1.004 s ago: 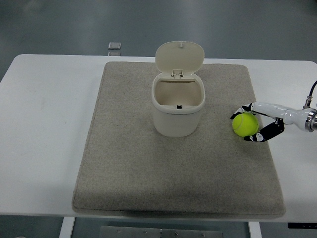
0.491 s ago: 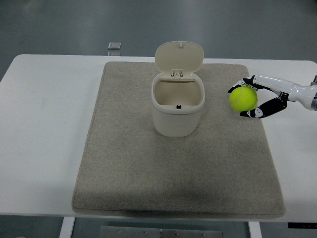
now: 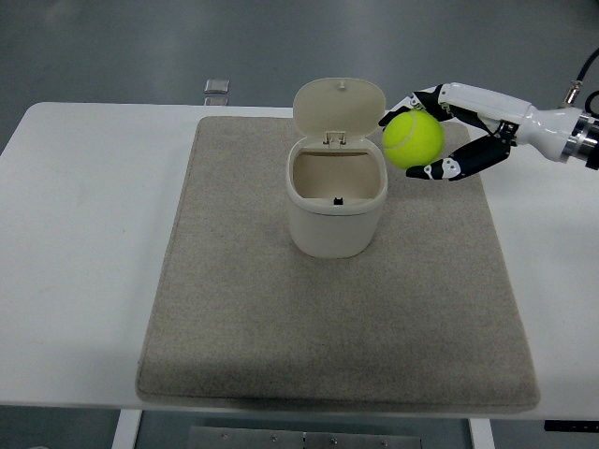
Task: Pick up the tennis ball and place it in the box.
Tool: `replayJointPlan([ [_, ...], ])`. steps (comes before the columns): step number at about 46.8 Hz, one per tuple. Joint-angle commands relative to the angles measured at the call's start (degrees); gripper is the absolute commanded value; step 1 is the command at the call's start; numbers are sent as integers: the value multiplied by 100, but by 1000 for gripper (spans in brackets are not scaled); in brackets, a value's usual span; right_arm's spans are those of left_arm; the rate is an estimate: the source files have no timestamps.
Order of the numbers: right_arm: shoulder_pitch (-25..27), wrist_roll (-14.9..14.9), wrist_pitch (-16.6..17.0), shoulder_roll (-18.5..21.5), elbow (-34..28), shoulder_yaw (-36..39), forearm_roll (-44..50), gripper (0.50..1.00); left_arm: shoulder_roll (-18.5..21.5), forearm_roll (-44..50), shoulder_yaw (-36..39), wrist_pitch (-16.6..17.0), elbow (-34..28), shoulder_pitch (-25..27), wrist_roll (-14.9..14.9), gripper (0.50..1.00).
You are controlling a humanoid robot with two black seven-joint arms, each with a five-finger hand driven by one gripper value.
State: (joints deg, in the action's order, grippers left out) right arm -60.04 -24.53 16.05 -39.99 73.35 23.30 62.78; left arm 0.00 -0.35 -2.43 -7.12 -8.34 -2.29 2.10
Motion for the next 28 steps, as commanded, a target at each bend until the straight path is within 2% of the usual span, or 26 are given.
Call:
replayJointPlan([
  [1,-69,10,-6,220,-49,-36,6,500,0,0,6,0,-1,0,1,996],
  [28,-236,133,-111,1020,-453,-317,-11,500,0,0,6,0,-1,-8,1,996],
])
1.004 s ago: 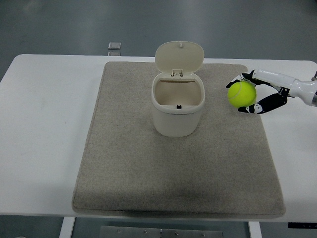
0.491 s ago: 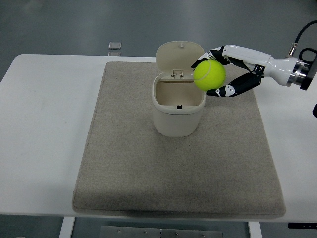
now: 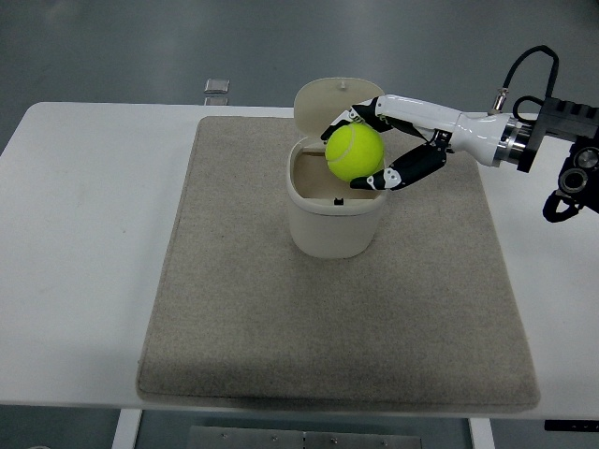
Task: Pick up the tennis ball and place it in the box.
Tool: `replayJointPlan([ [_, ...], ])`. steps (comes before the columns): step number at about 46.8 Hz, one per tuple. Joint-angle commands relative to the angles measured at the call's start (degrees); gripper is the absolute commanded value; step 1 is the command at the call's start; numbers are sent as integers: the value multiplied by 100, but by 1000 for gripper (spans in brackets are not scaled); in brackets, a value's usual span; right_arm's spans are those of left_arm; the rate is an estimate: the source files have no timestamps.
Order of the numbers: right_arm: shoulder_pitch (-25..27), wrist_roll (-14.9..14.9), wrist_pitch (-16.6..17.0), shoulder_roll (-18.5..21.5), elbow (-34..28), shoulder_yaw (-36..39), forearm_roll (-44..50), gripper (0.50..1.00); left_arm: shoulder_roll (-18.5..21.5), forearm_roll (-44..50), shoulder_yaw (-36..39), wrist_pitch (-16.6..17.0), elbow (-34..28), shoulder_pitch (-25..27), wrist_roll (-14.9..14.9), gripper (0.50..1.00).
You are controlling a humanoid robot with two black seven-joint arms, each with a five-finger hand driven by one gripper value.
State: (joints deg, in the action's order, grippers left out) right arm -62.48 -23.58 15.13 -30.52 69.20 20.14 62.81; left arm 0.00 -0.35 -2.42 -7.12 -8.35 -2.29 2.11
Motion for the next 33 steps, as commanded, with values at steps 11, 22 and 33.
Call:
replayJointPlan([
  [11,-1,125,-318,151,-73,-186,-14,674,0,0,4,0,0,0,0,996],
  [22,25,125,-371,142,-74,-230,-23,852,0,0,4,0,0,0,0,996],
  [33,16,125,-318,134,-74,-230,-23,866,0,0,4,0,0,0,0,996],
])
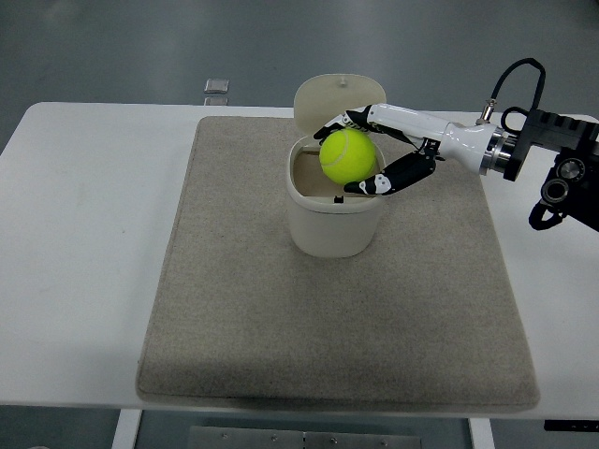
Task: Pick up the tennis ball and place it in the box.
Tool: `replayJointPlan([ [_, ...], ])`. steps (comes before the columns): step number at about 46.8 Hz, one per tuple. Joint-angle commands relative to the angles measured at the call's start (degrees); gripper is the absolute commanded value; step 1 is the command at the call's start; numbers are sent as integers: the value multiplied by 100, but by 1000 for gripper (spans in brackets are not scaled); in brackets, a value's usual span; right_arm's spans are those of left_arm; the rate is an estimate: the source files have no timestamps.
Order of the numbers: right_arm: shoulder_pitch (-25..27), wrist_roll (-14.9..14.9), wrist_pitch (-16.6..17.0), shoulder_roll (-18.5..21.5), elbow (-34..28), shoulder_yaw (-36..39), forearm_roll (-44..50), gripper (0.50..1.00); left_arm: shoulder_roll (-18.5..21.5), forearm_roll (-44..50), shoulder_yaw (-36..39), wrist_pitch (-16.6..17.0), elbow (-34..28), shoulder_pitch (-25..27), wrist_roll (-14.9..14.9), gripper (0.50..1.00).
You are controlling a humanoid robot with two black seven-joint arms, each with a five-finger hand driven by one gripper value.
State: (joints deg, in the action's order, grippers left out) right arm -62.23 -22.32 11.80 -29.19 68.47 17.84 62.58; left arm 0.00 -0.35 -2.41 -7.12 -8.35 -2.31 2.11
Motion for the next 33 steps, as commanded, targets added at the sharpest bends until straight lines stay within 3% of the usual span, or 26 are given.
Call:
replayJointPlan([
  [1,-8,0,16,-8,0,1,0,878,0,0,3,0,0,2,0,996],
  [3,1,0,16,-17,0,1,0,901,0,0,3,0,0,2,0,996],
  [12,1,-9,130,-157,26,36,-193,903,0,0,3,0,0,2,0,996],
  [19,-8,0,771,-517,79,124,-790,903,0,0,-5,0,0,2,0,996],
  [33,45,17,1694,-1265,97,203,-1740,903,0,0,-5,0,0,2,0,996],
])
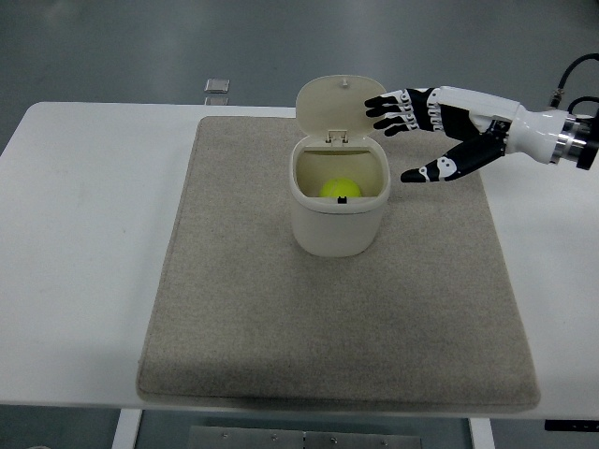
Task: Pick up the tennis ball and place it in the box.
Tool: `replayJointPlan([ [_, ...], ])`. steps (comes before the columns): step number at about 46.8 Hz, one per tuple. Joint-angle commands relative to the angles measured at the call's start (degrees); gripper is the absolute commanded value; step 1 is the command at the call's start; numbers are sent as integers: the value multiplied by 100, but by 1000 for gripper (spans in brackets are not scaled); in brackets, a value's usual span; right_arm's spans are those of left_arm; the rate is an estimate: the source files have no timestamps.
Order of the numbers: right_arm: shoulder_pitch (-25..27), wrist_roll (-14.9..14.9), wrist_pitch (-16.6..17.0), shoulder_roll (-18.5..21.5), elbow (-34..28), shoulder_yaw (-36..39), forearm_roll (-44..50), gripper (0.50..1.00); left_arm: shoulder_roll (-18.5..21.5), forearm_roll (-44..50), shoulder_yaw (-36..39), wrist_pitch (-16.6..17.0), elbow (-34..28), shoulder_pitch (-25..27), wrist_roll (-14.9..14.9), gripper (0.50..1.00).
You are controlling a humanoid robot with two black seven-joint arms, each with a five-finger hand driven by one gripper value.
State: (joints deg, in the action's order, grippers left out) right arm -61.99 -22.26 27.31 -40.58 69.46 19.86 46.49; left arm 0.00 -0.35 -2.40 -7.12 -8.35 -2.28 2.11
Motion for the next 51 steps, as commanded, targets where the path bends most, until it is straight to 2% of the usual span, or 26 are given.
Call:
replayJointPlan([
  [1,20,19,151,-134,-20,0,-175,903,0,0,-7,0,0,0,0,996],
  [11,336,20,73,-205,-178,0,-614,903,0,0,2,0,0,0,0,996],
  [20,495,46,-77,-125,-485,-18,-1721,903,0,0,2,0,0,0,0,996],
  [23,565,177,-217,-90,-565,-18,-2020,901,0,0,-7,0,0,0,0,996],
  [29,662,616,-762,103,-749,-9,-2635,901,0,0,-7,0,0,0,0,996],
  [35,688,1056,-1184,437,-1013,0,-3303,901,0,0,-7,0,0,0,0,996],
  [43,697,1206,-1264,621,-1285,88,-4024,901,0,0,2,0,0,0,0,996],
  [51,706,1645,-1272,885,-1637,264,-4867,901,0,0,2,0,0,0,0,996],
])
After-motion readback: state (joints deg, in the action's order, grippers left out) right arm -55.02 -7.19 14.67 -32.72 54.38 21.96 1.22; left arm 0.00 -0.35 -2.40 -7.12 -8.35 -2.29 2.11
